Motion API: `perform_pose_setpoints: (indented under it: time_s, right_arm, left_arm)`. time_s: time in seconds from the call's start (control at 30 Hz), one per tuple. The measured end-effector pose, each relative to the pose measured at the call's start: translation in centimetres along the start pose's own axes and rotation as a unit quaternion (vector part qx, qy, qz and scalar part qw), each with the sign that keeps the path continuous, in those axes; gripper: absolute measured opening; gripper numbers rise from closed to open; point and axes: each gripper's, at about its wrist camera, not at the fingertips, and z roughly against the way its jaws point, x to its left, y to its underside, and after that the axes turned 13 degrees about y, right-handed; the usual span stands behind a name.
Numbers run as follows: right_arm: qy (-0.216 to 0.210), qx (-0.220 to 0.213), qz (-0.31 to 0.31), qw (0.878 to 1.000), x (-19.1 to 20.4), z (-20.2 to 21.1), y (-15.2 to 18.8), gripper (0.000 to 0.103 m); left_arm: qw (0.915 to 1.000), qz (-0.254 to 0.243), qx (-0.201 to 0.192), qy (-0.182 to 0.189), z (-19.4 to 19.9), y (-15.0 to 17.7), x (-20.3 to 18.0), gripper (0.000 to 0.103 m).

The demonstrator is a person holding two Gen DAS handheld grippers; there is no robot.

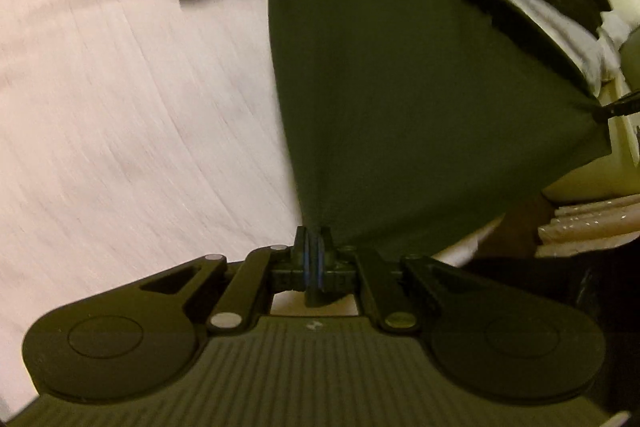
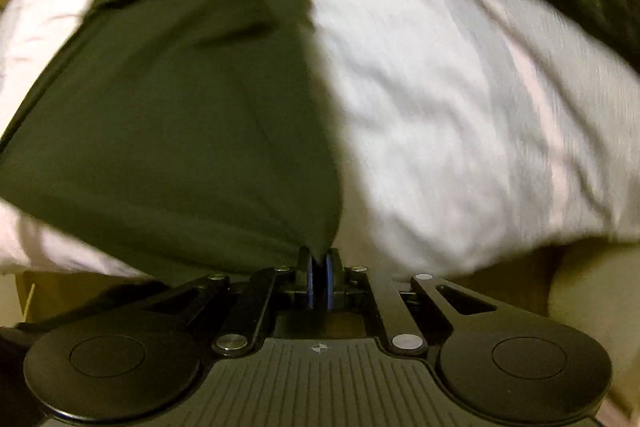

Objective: Fold clothes

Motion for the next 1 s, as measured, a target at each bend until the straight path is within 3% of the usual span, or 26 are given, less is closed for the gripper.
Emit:
perform_pose_setpoints:
  time_s: [0.03,0.1,0.17,0.3,0.4,0.47,0.63,0.73,0.8,0.83,0.87,1.0]
  right_arm:
    - [0.004,-0.003,-0.005,1.0,0.0,-0.1,0.3,0.006]
    - [0.021,-0.02,-0.001,1.0,0.6,0.8,0.1,0.023]
    - [0.05,-0.054,0.02,0.997,2.4,2.2,-1.2,0.053]
    - [0.072,-0.133,0.081,0.985,7.4,4.1,-5.4,0.056]
    - [0.066,-0.188,0.134,0.971,12.9,3.8,-9.7,0.056]
    - [0.058,-0.223,0.189,0.955,17.8,2.6,-12.2,0.056]
    - [0.091,-0.301,0.343,0.885,30.0,-3.2,-17.1,0.056]
    - [0.121,-0.304,0.412,0.85,34.5,-6.9,-19.3,0.057]
    - [0.127,-0.293,0.448,0.835,36.1,-8.6,-20.4,0.056]
    - [0.119,-0.293,0.45,0.835,36.0,-8.5,-20.6,0.036]
    - [0.104,-0.298,0.439,0.841,35.5,-7.9,-21.1,0.001]
    - [0.096,-0.344,0.311,0.881,28.8,-1.6,-21.2,0.001]
  left_arm:
    - [0.9999,0.015,0.008,0.004,-1.0,0.4,0.1,0.002]
    - [0.9994,0.032,0.016,0.004,-2.0,0.6,0.5,0.004]
    - [0.9992,0.037,0.018,-0.004,-1.7,0.4,1.1,0.007]
    - [0.9986,0.048,-0.019,-0.014,0.1,-1.7,4.9,0.009]
    - [0.997,0.055,-0.047,-0.027,1.5,-3.3,7.2,0.01]
    - [0.9958,0.058,-0.064,-0.032,2.1,-4.4,8.5,0.015]
    - [0.9964,0.036,-0.066,-0.04,2.3,-6.3,11.3,0.018]
    - [0.9943,0.031,-0.09,-0.049,2.0,-7.3,12.2,0.021]
    - [0.9926,0.027,-0.106,-0.052,1.9,-8.1,12.5,0.022]
    - [0.9925,0.018,-0.11,-0.051,1.7,-8.7,12.5,0.022]
    - [0.9923,0.009,-0.113,-0.049,1.5,-9.3,12.4,0.022]
    - [0.9899,-0.054,-0.124,-0.044,0.5,-12.7,10.4,0.024]
